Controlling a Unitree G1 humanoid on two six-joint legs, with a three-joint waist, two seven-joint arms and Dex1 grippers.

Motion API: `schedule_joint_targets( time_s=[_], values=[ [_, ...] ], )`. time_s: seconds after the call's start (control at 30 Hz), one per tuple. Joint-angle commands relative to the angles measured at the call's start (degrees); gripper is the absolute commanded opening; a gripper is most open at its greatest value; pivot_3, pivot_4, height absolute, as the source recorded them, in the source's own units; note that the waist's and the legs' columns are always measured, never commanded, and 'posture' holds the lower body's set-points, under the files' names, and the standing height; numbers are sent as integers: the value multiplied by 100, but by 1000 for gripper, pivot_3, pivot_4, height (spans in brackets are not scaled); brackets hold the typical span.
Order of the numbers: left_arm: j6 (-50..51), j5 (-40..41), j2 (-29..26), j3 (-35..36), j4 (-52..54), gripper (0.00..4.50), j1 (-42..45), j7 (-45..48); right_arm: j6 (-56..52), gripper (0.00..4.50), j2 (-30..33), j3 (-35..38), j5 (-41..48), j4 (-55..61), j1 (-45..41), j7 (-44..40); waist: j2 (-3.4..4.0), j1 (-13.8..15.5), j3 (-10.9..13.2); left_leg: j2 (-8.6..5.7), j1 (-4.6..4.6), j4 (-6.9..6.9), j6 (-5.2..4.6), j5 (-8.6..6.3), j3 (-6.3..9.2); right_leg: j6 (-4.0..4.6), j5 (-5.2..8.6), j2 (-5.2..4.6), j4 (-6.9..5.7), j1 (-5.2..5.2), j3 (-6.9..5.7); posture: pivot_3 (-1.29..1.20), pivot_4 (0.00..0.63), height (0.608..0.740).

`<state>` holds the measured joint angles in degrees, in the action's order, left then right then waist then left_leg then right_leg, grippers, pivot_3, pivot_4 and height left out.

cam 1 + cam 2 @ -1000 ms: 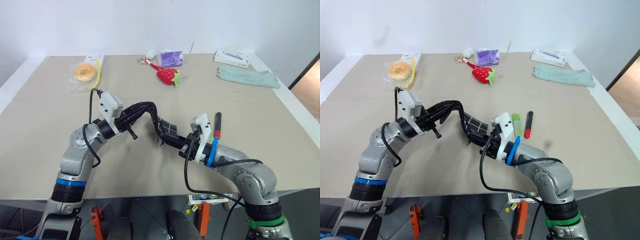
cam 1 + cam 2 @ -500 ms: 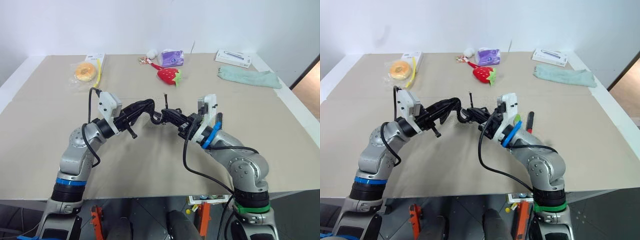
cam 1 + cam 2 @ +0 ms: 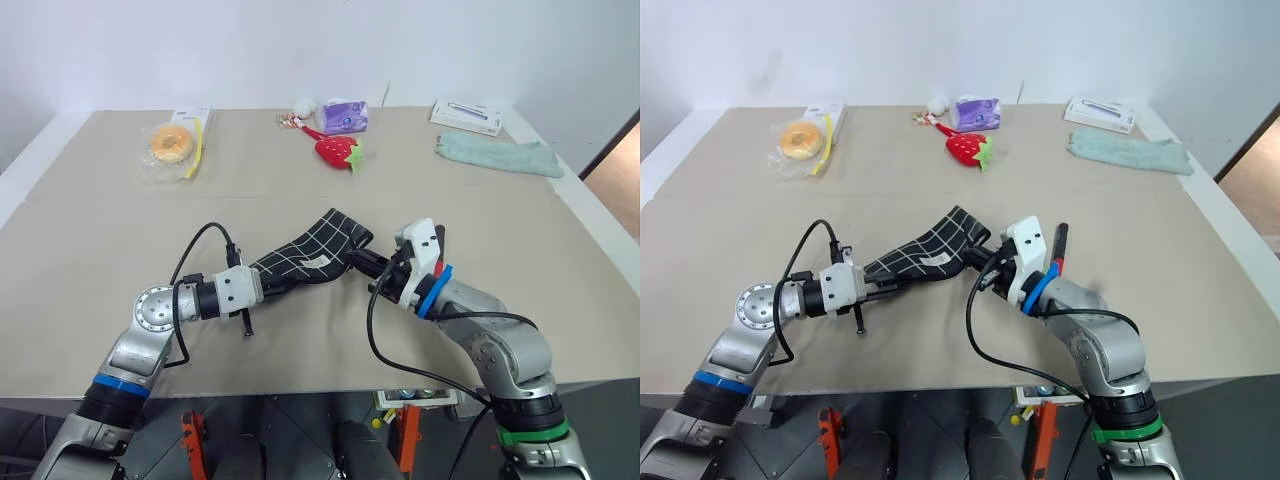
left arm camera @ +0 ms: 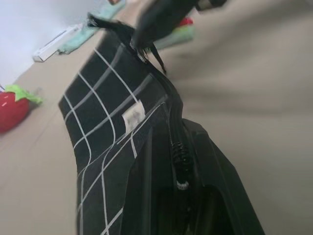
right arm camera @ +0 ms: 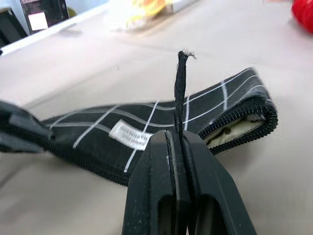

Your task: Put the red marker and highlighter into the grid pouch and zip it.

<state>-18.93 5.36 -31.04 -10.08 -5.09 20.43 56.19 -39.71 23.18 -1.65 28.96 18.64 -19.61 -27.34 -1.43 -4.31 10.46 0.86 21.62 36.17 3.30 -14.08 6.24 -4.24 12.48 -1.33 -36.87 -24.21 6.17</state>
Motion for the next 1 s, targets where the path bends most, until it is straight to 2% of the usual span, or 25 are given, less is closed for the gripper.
schedule_joint_targets(
  time_s=[0.03,0.2,0.63,1.0],
  values=[
    [-533,-459,-193,-189,-294,0,57,38,-35,27,215,-26,-40,183,101,-193,0,1,0,0,0,-1,-1,-1,0,-1,1,0,0,0,0,0,150,740],
    [-739,-706,-247,-389,-462,0,65,65,-165,27,383,-551,-337,215,365,-298,0,8,0,2,0,-9,-10,-6,2,-1,9,0,0,-3,-1,0,150,740],
    [-464,-324,-3,-223,-371,0,112,-64,-647,27,132,-839,-131,654,434,-446,1,7,-1,2,-2,-1,-9,-5,4,-4,5,1,-2,1,-3,0,150,740],
    [-286,-155,119,-86,-226,0,166,-88,-765,27,640,-1085,-849,279,303,-314,-2,6,-3,1,-4,2,-9,-5,5,-3,4,1,-2,4,-5,0,150,740]
  ],
)
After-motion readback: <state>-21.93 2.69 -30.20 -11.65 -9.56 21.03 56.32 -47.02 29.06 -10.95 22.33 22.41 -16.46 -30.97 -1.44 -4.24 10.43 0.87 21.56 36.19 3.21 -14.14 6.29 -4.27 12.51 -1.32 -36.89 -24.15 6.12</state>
